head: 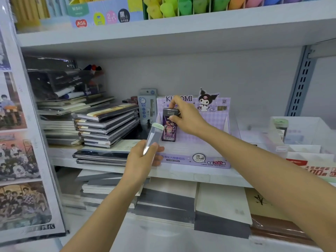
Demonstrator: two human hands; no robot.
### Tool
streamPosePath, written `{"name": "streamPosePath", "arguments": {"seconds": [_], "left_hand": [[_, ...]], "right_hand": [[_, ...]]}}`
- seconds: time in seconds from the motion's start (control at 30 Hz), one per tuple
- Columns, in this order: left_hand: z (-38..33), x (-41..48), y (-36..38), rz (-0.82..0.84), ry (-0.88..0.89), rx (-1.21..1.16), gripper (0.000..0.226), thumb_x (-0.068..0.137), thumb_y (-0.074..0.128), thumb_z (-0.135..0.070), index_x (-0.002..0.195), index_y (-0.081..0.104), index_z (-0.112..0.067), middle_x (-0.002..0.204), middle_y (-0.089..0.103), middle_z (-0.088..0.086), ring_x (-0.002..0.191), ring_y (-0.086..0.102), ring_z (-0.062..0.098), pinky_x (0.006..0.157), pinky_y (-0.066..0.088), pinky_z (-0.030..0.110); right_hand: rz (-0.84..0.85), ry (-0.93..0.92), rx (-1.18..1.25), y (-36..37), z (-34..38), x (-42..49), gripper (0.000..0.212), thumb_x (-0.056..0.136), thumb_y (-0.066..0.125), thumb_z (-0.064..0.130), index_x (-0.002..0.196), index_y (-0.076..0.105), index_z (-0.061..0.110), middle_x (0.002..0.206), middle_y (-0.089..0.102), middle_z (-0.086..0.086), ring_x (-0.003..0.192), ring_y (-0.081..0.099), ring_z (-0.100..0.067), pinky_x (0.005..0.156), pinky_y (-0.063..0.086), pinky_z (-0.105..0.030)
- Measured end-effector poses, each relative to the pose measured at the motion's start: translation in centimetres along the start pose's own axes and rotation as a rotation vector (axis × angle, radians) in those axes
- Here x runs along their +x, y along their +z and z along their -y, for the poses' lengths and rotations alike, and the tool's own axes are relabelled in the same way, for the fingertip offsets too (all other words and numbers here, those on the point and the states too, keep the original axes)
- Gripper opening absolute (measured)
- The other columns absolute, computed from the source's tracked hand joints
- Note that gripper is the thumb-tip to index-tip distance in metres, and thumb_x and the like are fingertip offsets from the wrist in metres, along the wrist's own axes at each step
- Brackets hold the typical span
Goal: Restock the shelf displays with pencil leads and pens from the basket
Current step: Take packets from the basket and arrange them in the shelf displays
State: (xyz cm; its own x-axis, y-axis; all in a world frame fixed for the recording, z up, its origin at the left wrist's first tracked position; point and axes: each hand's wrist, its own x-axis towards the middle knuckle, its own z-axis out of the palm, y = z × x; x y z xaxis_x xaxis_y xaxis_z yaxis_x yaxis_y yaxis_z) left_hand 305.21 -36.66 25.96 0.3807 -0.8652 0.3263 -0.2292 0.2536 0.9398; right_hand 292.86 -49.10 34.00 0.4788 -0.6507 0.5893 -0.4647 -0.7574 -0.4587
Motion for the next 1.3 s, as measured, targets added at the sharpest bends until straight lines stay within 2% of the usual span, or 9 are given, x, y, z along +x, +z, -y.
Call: {"name": "streamPosePath", "arguments": {"seconds": [0.1, 0.3, 0.6, 0.8, 0.87, 1.03, 1.13, 1.2, 1.3], "left_hand": [[-0.1, -0.2, -0.3, 0.04, 0.038, 0.04, 0.017, 0.101, 0.047, -0.021, 0.105, 0.06, -0.012, 0.091, 0.075, 0.002, 0.079, 0.067, 0.017, 0.067, 0.056, 0.022], [-0.1, -1.0, -0.7, 0.057, 0.067, -0.001, 0.018, 0.102, 0.045, -0.02, 0.108, 0.059, -0.01, 0.086, 0.076, 0.005, 0.067, 0.063, 0.011, 0.062, 0.055, 0.022], [0.0, -1.4, -0.7, 0.054, 0.072, 0.003, 0.017, 0.102, 0.045, -0.024, 0.108, 0.059, -0.014, 0.086, 0.076, 0.0, 0.071, 0.064, 0.012, 0.064, 0.055, 0.021], [-0.6, -1.8, -0.7, 0.072, 0.078, -0.012, 0.015, 0.102, 0.046, -0.022, 0.107, 0.058, -0.014, 0.09, 0.075, 0.009, 0.076, 0.068, 0.025, 0.069, 0.059, 0.031], [-0.9, -2.1, -0.6, 0.057, 0.117, -0.027, 0.015, 0.102, 0.046, -0.022, 0.108, 0.058, -0.013, 0.094, 0.072, 0.013, 0.077, 0.069, 0.031, 0.069, 0.06, 0.034], [-2.4, -3.1, 1.8, 0.011, 0.315, 0.058, 0.011, 0.101, 0.048, -0.023, 0.103, 0.059, -0.022, 0.08, 0.068, 0.004, 0.065, 0.063, 0.021, 0.058, 0.049, 0.027], [-3.6, -4.1, 4.2, 0.055, 0.39, 0.124, 0.019, 0.099, 0.043, -0.038, 0.106, 0.055, -0.025, 0.084, 0.061, -0.006, 0.077, 0.057, 0.004, 0.067, 0.044, 0.019], [-4.4, -4.6, 5.7, 0.094, 0.376, 0.08, 0.027, 0.098, 0.036, -0.047, 0.105, 0.053, -0.028, 0.093, 0.056, -0.015, 0.086, 0.051, -0.007, 0.072, 0.037, 0.006], [-5.4, -5.1, 8.2, 0.126, 0.418, 0.06, 0.021, 0.102, 0.041, -0.033, 0.115, 0.051, -0.021, 0.096, 0.051, -0.011, 0.08, 0.047, -0.002, 0.071, 0.037, 0.009]], "right_hand": [[-0.03, -0.017, 0.001, 0.5, 0.2, 0.0, 0.021, 0.09, 0.062, 0.004, 0.104, 0.048, 0.012, 0.074, 0.053, 0.01, 0.058, 0.048, 0.0, 0.056, 0.037, -0.018], [0.028, -0.078, 0.084, 0.4, 0.0, -0.9, 0.018, 0.088, 0.065, 0.003, 0.1, 0.051, 0.007, 0.099, 0.065, -0.013, 0.091, 0.064, -0.035, 0.083, 0.053, -0.049], [-0.155, -0.19, 0.024, 1.4, -0.4, -2.1, 0.019, 0.09, 0.063, 0.007, 0.108, 0.07, 0.009, 0.102, 0.063, -0.005, 0.091, 0.056, -0.015, 0.086, 0.05, -0.034], [-0.18, -0.072, -0.153, 0.4, 0.4, -2.1, 0.024, 0.091, 0.065, 0.018, 0.115, 0.07, 0.016, 0.103, 0.048, 0.002, 0.094, 0.045, -0.007, 0.075, 0.041, -0.023], [-0.172, -0.048, -0.031, -0.8, 1.3, -2.6, 0.033, 0.092, 0.063, 0.025, 0.124, 0.063, 0.017, 0.107, 0.051, 0.001, 0.089, 0.051, -0.01, 0.08, 0.046, -0.026], [0.061, 0.114, 0.439, -3.6, 4.2, -6.1, 0.034, 0.087, 0.068, 0.042, 0.1, 0.066, 0.011, 0.084, 0.069, 0.0, 0.048, 0.057, -0.01, 0.044, 0.044, -0.023], [0.045, 0.12, 0.524, -5.5, 4.5, -7.8, 0.022, 0.087, 0.071, 0.023, 0.09, 0.065, 0.003, 0.072, 0.066, -0.009, 0.058, 0.061, -0.016, 0.053, 0.049, -0.024], [0.017, 0.14, 0.601, -7.1, 3.9, -8.8, 0.014, 0.09, 0.067, 0.012, 0.101, 0.061, 0.006, 0.08, 0.065, -0.009, 0.064, 0.062, -0.016, 0.06, 0.051, -0.023], [-0.021, 0.192, 0.649, -10.0, 2.4, -10.9, 0.031, 0.091, 0.064, 0.006, 0.12, 0.054, 0.004, 0.099, 0.068, -0.01, 0.067, 0.065, -0.013, 0.068, 0.054, -0.021]]}}
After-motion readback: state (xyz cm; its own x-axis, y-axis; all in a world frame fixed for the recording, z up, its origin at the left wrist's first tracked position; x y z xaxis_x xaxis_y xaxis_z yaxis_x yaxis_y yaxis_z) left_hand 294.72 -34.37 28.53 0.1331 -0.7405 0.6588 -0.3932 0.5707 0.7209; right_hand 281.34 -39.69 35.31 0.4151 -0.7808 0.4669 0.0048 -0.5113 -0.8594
